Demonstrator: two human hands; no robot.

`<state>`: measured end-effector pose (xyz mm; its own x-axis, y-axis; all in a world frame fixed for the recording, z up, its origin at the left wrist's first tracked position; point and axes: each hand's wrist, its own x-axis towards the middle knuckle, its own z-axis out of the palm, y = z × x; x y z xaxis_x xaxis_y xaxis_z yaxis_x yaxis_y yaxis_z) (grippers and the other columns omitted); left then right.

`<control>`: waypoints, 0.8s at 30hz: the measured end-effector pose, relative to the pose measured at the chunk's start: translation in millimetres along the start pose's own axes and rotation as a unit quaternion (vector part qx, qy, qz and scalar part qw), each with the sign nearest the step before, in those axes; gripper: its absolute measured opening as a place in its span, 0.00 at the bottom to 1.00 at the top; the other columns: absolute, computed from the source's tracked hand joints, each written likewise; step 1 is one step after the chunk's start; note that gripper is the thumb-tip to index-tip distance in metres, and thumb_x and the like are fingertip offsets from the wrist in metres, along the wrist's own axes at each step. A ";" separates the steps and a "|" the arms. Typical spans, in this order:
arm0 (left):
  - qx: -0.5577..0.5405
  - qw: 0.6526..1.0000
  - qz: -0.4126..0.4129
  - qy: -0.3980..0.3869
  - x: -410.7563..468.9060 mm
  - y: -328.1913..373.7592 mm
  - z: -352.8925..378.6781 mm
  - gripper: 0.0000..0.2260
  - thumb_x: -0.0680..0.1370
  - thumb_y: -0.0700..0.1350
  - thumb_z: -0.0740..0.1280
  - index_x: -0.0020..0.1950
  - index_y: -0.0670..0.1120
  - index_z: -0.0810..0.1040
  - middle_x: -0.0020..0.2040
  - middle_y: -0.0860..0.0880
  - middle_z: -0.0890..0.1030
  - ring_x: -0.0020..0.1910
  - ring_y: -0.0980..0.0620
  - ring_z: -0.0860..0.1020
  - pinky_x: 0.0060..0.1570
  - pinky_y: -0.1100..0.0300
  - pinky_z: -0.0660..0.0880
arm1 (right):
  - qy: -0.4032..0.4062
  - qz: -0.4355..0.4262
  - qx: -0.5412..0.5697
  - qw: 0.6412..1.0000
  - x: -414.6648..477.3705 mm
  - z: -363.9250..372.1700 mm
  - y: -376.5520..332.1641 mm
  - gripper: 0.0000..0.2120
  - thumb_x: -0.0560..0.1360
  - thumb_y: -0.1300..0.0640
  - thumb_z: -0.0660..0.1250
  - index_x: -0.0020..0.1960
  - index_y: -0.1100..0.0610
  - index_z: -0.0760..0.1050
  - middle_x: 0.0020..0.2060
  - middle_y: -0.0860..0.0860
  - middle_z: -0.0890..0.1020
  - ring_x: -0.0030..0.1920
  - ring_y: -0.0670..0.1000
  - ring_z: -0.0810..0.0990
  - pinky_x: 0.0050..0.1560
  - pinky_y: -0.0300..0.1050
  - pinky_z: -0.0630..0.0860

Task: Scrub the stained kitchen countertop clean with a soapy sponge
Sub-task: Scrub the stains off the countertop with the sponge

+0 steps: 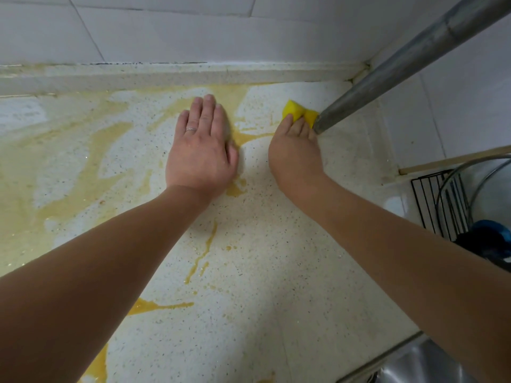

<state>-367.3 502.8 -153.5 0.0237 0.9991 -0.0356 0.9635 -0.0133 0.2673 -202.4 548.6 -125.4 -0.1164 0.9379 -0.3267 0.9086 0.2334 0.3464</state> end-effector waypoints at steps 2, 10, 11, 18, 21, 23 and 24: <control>0.000 1.000 0.000 0.000 0.2 0.4 0.1 0.31 0.84 0.54 0.47 0.83 0.39 0.52 0.84 0.39 0.51 0.84 0.42 0.48 0.82 0.45 0.48 | 0.009 -0.007 0.021 1.000 -14.1 3.5 -3.6 0.26 0.82 0.66 0.46 0.77 0.74 0.44 0.74 0.75 0.56 0.76 0.69 0.58 0.77 0.60 0.58; -0.021 1.000 -0.005 0.007 0.3 1.3 0.8 0.31 0.83 0.52 0.50 0.83 0.39 0.53 0.84 0.40 0.52 0.84 0.43 0.48 0.82 0.46 0.47 | 0.000 -0.113 0.270 0.956 -71.3 -19.7 3.6 0.26 0.83 0.61 0.54 0.80 0.58 0.53 0.57 0.54 0.78 0.48 0.50 0.78 0.43 0.44 0.75; -0.022 1.000 -0.006 0.008 0.1 0.9 0.8 0.31 0.83 0.52 0.50 0.83 0.39 0.53 0.84 0.40 0.52 0.84 0.43 0.48 0.82 0.46 0.47 | 0.014 -0.112 0.333 0.936 -77.1 -25.6 9.9 0.26 0.82 0.61 0.54 0.80 0.55 0.55 0.46 0.49 0.78 0.38 0.47 0.76 0.37 0.44 0.72; -0.018 1.000 -0.007 0.009 -0.1 -0.5 0.9 0.31 0.84 0.53 0.49 0.83 0.39 0.53 0.84 0.40 0.51 0.84 0.43 0.48 0.82 0.46 0.47 | 0.241 -0.050 0.279 0.928 -47.2 23.0 68.1 0.24 0.82 0.64 0.57 0.78 0.61 0.62 0.74 0.57 0.70 0.73 0.57 0.70 0.68 0.56 0.73; -0.020 1.000 -0.007 0.011 0.3 1.3 0.7 0.31 0.83 0.52 0.49 0.83 0.39 0.53 0.84 0.40 0.52 0.84 0.43 0.48 0.82 0.46 0.48 | 0.200 -0.082 0.223 0.951 -42.4 55.9 69.2 0.24 0.81 0.64 0.60 0.76 0.64 0.63 0.75 0.60 0.67 0.76 0.60 0.65 0.72 0.59 0.69; -0.022 1.000 -0.007 0.009 0.0 1.6 1.1 0.31 0.83 0.52 0.50 0.83 0.39 0.53 0.84 0.40 0.52 0.84 0.43 0.48 0.82 0.46 0.47 | 0.177 -0.066 0.255 0.948 -47.4 58.3 64.5 0.26 0.81 0.65 0.60 0.78 0.62 0.61 0.77 0.58 0.64 0.76 0.59 0.64 0.70 0.58 0.71; -0.022 1.000 -0.008 0.010 -0.1 1.6 1.5 0.31 0.83 0.52 0.50 0.83 0.39 0.53 0.84 0.40 0.52 0.84 0.43 0.48 0.82 0.46 0.47 | 0.163 -0.061 0.288 0.942 -50.9 54.7 60.2 0.26 0.81 0.65 0.59 0.78 0.61 0.60 0.77 0.57 0.63 0.76 0.58 0.65 0.69 0.56 0.71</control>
<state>-365.3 502.6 -154.5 0.0028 0.9998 -0.0208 0.9513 0.0038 0.3082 -119.8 500.8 -135.9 -0.2648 0.9642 -0.0132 0.9365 0.2539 -0.2419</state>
